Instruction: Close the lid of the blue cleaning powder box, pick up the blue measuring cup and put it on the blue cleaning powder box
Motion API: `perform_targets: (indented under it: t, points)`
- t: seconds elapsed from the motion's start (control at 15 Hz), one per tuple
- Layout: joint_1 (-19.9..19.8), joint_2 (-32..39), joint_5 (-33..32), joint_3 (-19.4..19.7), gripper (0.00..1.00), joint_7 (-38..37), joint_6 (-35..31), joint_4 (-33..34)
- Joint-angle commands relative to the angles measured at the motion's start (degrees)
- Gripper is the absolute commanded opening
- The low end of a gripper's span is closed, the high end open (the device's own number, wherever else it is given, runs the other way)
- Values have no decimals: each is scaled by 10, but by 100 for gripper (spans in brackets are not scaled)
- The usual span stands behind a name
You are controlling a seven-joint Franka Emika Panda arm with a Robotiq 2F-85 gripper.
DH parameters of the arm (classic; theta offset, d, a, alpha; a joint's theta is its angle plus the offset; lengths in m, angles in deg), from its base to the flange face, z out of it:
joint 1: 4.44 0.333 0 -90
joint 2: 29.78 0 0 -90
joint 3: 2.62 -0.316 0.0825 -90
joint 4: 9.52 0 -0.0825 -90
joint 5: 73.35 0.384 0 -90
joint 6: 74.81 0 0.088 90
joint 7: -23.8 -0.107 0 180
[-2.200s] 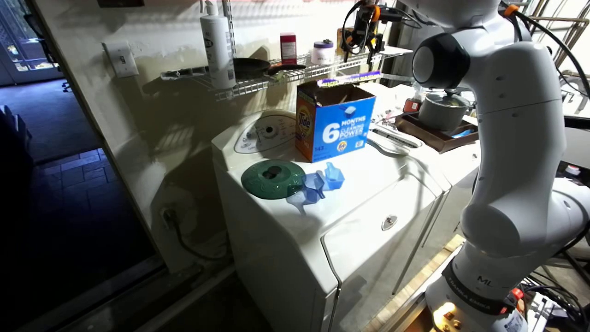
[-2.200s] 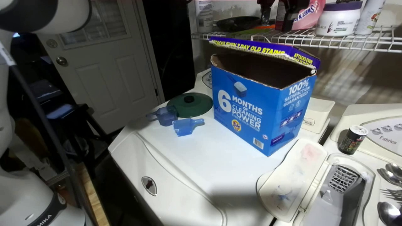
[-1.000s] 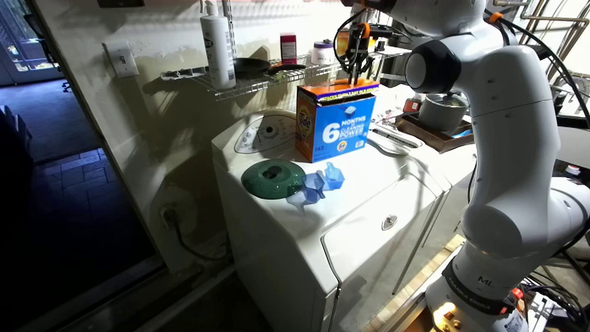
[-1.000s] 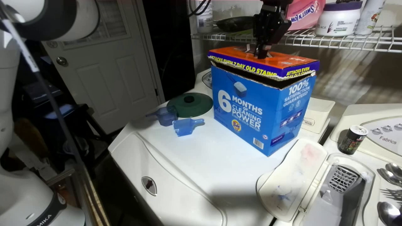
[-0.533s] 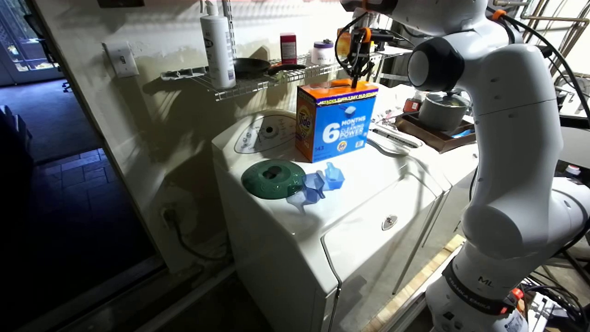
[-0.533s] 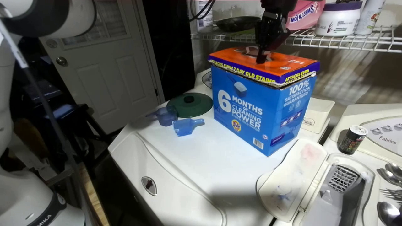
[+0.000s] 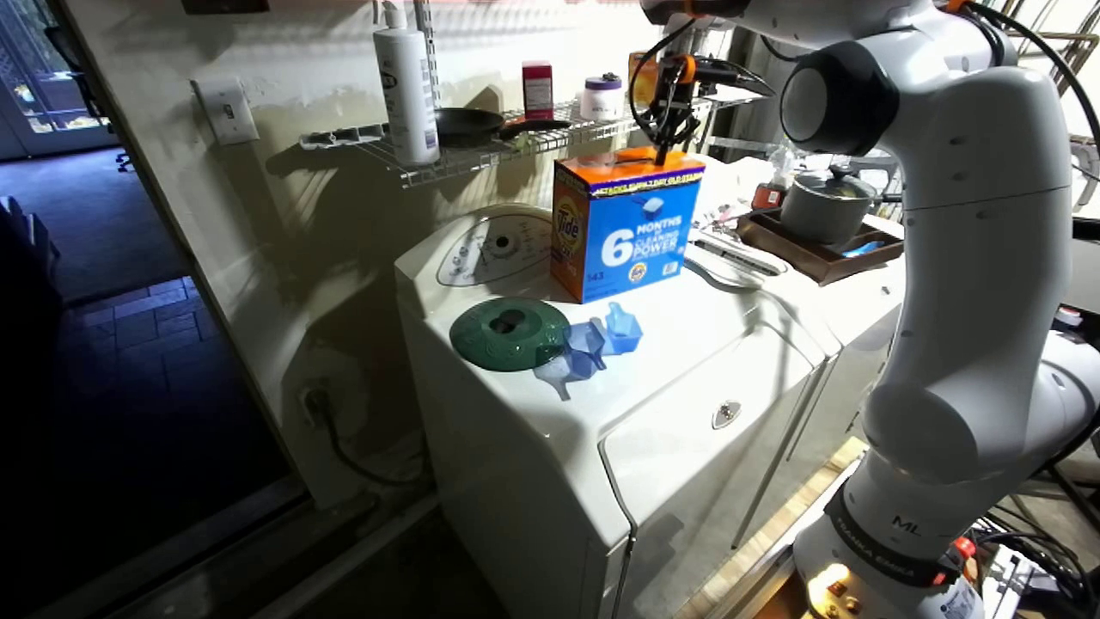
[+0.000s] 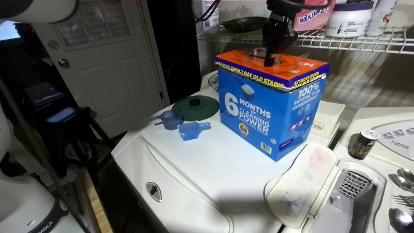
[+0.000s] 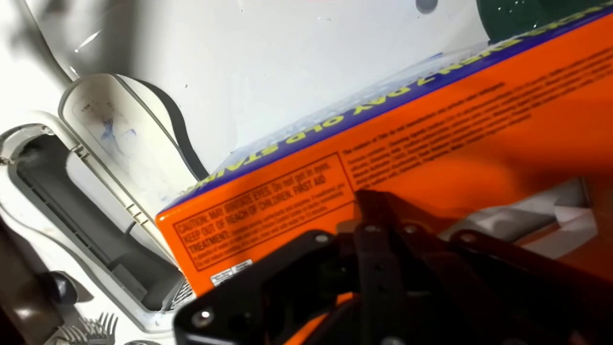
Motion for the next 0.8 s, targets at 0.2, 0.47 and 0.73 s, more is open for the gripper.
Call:
perform_targets:
  t: [0.2, 0.47, 0.73]
  points:
    - [14, -46, -16, 7, 0, -19, -89, -150]
    - [14, -57, -21, 8, 0, -29, -127, -184]
    - [26, -94, -15, -1, 0, -29, -150, -206]
